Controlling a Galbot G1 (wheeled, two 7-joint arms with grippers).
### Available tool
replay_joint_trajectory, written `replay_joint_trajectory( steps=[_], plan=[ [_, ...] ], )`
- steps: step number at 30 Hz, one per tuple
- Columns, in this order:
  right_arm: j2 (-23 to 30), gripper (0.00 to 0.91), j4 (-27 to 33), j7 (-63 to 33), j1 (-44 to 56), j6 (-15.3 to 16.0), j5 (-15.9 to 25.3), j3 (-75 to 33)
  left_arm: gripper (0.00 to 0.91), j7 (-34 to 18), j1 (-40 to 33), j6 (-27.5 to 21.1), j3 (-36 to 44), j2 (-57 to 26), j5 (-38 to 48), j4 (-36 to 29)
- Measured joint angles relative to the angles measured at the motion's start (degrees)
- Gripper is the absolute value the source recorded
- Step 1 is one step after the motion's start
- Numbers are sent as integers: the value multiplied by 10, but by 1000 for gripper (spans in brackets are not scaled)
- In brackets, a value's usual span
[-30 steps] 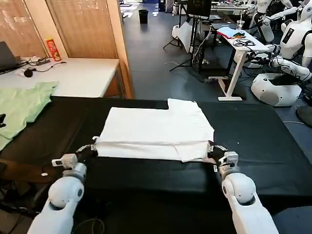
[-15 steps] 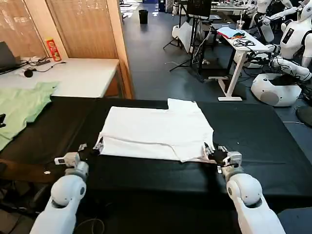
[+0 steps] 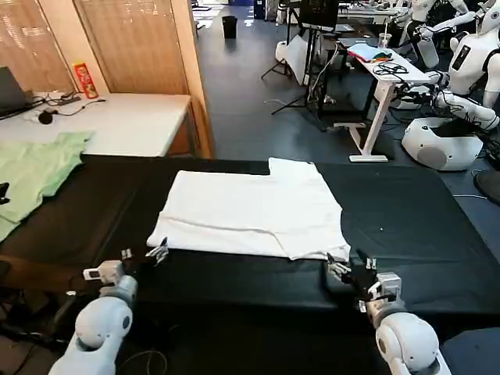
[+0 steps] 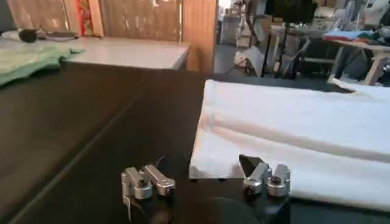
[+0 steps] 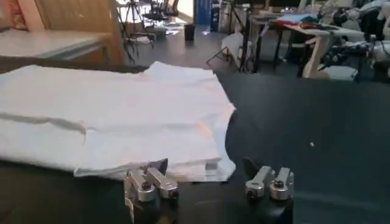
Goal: Fold and organize the clothes.
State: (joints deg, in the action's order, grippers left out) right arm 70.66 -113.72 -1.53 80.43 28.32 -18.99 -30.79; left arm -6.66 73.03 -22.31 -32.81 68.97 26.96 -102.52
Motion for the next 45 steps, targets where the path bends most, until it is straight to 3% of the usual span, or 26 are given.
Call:
replay_joint_trajectory(
  steps=[1, 2, 3, 5, 10, 17, 26, 32, 33, 34, 35, 45],
  plan=[
    [0, 215, 1, 0, 0, 0, 2, 0, 439, 1, 0, 0, -1, 0, 0, 1],
    [1, 195, 2, 2, 0, -1, 4, 0, 185, 3, 1, 1, -1, 0, 0, 2],
    [1, 156, 2, 2, 0, -2, 4, 1, 78, 4, 0, 2, -1, 0, 0, 3],
    [1, 127, 2, 3, 1, -2, 5, 2, 0, 6, -1, 3, -2, 0, 1, 6],
    [0, 98, -10, -6, 10, 5, 4, 3, 0, 8, 0, 4, -2, 0, 2, 10],
    [-6, 88, -59, -35, 52, 50, -14, -7, 0, -9, 23, -11, -7, -10, 5, -11],
    [-5, 88, -138, -55, 132, 88, -14, -23, 0, -21, 123, -25, -26, -46, -4, -104],
    [-3, 98, -167, -46, 167, 90, -13, -31, 0, -21, 198, -22, -45, -63, -17, -163],
    [-3, 127, -169, -44, 170, 90, -12, -31, 390, -21, 209, -21, -48, -65, -17, -171],
    [-3, 244, -171, -43, 172, 91, -11, -31, 878, -20, 221, -21, -51, -66, -17, -178],
    [-3, 878, -174, -41, 175, 94, -8, -31, 878, -21, 233, -22, -54, -66, -16, -185],
    [-17, 878, -221, -39, 204, 134, -12, -49, 878, -42, 289, -48, -80, -59, -25, -231]
  ],
)
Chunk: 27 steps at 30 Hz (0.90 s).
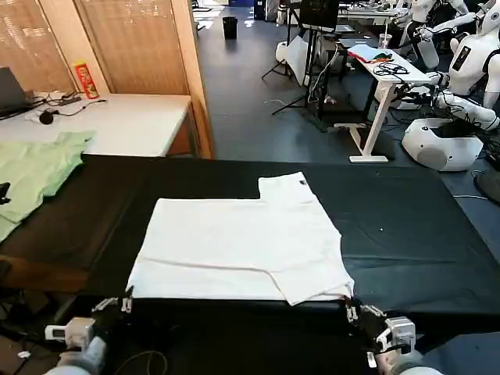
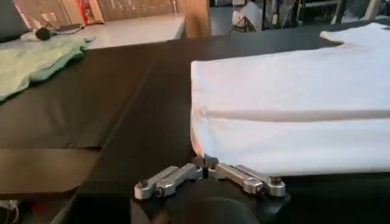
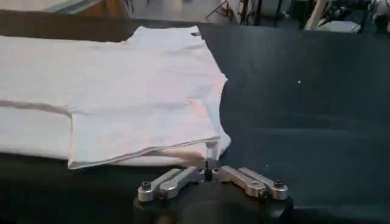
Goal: Fold and organize the clothes.
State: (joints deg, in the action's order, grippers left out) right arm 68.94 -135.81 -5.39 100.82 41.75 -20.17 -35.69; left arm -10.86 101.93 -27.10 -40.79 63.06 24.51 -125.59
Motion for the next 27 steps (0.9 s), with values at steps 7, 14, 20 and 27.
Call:
replay_joint_trajectory(
  steps=[7, 14, 20, 27],
  plan=[
    [-30, 878, 12, 9, -75, -62, -43, -28, 878, -4, 7, -15, -32, -7, 39, -36],
    [-65, 878, 156, 0, -282, -95, -49, 32, 878, -2, -111, -14, -26, -41, 117, -13],
    [-57, 878, 316, -19, -459, -100, -60, 123, 878, -8, -274, -53, 36, -77, 191, 82],
    [-24, 878, 501, -13, -622, -92, -67, 203, 878, 2, -440, -67, 122, -88, 205, 233]
  ],
)
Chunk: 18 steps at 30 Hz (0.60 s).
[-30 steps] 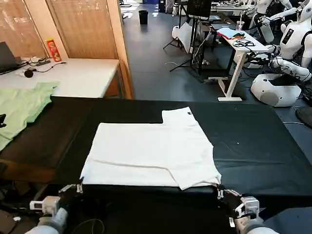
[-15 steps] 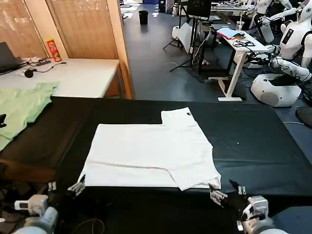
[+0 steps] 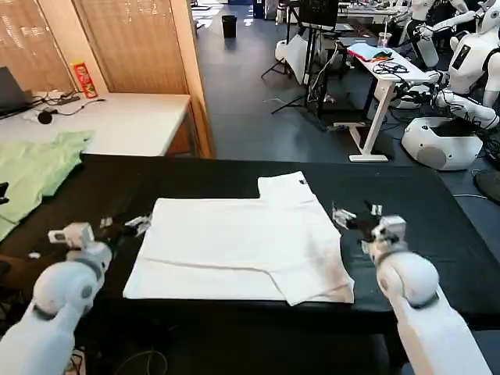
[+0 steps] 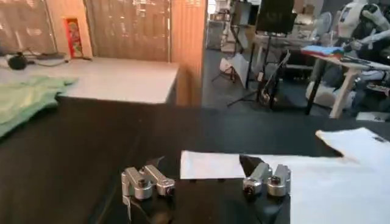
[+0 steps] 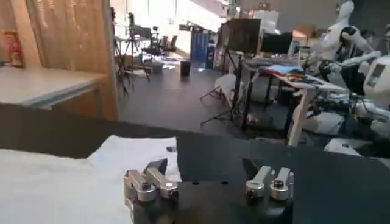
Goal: Fold and organize the clothes.
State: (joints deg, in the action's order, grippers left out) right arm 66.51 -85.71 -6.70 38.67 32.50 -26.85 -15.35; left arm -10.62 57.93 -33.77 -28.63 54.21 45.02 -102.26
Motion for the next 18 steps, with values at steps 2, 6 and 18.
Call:
replay_joint_trajectory(
  steps=[2, 6, 18],
  plan=[
    [11, 878, 47, 4, -36, -1, -3, 18, 878, 6, -40, -1, 24, 2, -1, 42],
    [35, 878, 125, 9, -90, 9, -9, 48, 878, 19, -114, -10, 66, 14, -2, 126],
    [79, 878, 236, 29, -149, 24, -9, 82, 878, 46, -221, -38, 123, 44, -35, 279]
  ],
)
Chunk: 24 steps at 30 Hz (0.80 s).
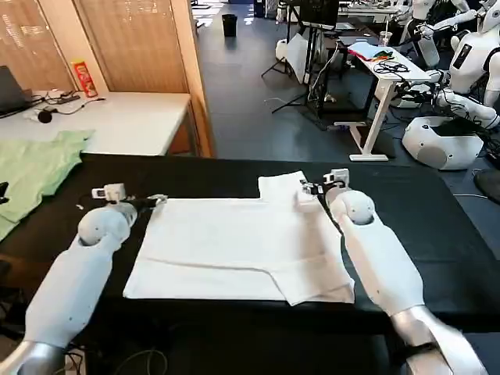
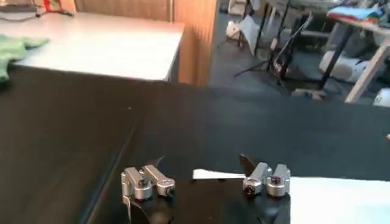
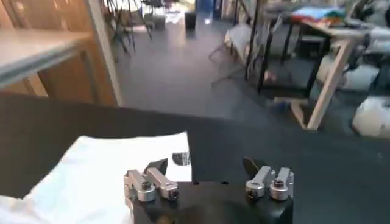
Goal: Fold and organize the clothes.
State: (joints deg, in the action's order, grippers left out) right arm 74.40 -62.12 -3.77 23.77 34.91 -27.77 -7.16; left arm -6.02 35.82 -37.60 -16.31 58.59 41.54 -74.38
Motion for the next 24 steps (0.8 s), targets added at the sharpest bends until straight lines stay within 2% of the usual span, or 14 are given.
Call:
replay_joint_trajectory(
  steps=[5, 6, 7, 8, 9, 10, 11, 12, 13, 14, 18, 24],
  plan=[
    [8, 878, 24, 3, -5, 0, 3, -2, 878, 15, -4, -3, 4, 5, -9, 15],
    [10, 878, 28, 5, -5, 2, 3, -4, 839, 16, -7, -3, 4, 8, -10, 20],
    [11, 819, 30, 6, -5, 4, 3, -6, 819, 17, -9, -2, 4, 9, -10, 23],
    [13, 712, 31, 7, -5, 6, 3, -8, 751, 19, -11, -1, 4, 11, -10, 26],
    [14, 663, 32, 8, -5, 7, 3, -9, 712, 22, -11, 0, 4, 11, -11, 29],
    [15, 478, 33, 9, -5, 7, 4, -10, 624, 24, -11, 1, 4, 12, -13, 30],
    [16, 283, 35, 10, -5, 7, 4, -11, 497, 26, -11, 2, 4, 12, -15, 32],
    [17, 176, 36, 11, -5, 7, 5, -11, 497, 27, -11, 3, 5, 13, -16, 34],
    [18, 127, 38, 12, -5, 6, 7, -12, 380, 28, -12, 4, 5, 13, -17, 35],
    [19, 78, 40, 14, -4, 5, 12, -13, 224, 28, -12, 4, 5, 14, -18, 36],
    [21, 59, 45, 18, -3, 0, 20, -13, 176, 30, -9, 4, 5, 15, -24, 36],
    [22, 39, 42, 21, 1, -17, 24, -16, 176, 34, -7, 5, 5, 17, -29, 32]
  ],
)
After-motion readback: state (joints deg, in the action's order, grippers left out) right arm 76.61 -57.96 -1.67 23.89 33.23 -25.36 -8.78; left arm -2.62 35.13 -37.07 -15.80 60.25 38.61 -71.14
